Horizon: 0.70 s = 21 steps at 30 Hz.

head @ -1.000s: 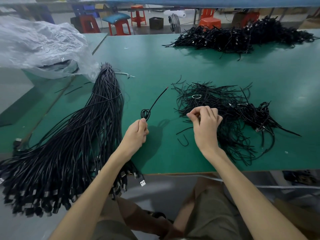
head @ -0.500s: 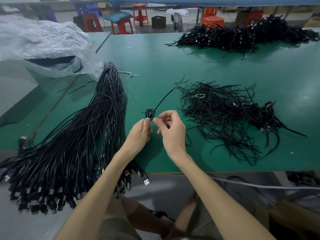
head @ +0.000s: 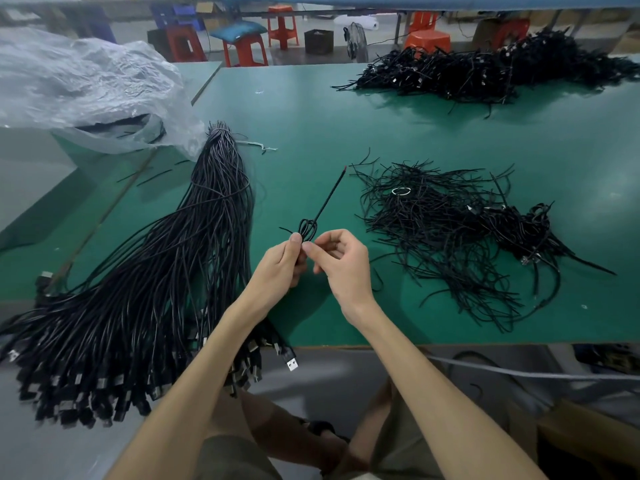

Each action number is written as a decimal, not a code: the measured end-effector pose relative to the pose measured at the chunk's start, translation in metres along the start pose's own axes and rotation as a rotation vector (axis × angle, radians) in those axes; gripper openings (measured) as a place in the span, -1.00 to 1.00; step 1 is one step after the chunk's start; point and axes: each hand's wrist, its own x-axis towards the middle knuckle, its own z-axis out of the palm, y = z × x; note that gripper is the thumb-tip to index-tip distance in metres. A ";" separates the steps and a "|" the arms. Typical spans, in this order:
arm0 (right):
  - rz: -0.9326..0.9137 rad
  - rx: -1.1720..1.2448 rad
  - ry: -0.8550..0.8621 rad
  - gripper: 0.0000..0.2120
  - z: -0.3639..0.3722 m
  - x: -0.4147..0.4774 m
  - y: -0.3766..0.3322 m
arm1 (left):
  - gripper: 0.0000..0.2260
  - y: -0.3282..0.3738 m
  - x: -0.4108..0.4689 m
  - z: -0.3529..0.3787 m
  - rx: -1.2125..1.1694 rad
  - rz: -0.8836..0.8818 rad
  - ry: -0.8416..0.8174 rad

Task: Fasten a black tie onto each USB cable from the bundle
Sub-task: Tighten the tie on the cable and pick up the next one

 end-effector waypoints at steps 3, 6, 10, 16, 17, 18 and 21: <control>0.015 0.016 -0.027 -0.74 0.000 -0.002 -0.002 | -0.59 -0.002 0.000 -0.004 -0.035 -0.048 0.007; 0.024 -0.009 -0.086 -0.72 0.000 -0.003 -0.005 | -0.57 -0.003 -0.001 -0.008 -0.121 -0.066 0.010; -0.012 -0.100 -0.164 -0.75 0.001 -0.005 -0.009 | -0.57 -0.003 -0.001 -0.011 -0.188 -0.098 -0.003; -0.081 -0.252 -0.274 -0.61 0.002 -0.005 -0.011 | -0.55 -0.002 -0.001 -0.011 -0.181 -0.079 0.012; -0.077 -0.234 -0.282 -0.61 0.001 -0.005 -0.012 | -0.54 -0.001 -0.001 -0.011 -0.175 -0.078 0.014; -0.068 -0.208 -0.292 -0.61 0.000 -0.005 -0.013 | -0.54 -0.001 -0.001 -0.010 -0.172 -0.079 0.015; -0.046 -0.150 -0.331 -0.63 -0.001 -0.005 -0.015 | -0.51 -0.001 -0.002 -0.010 -0.149 -0.078 0.010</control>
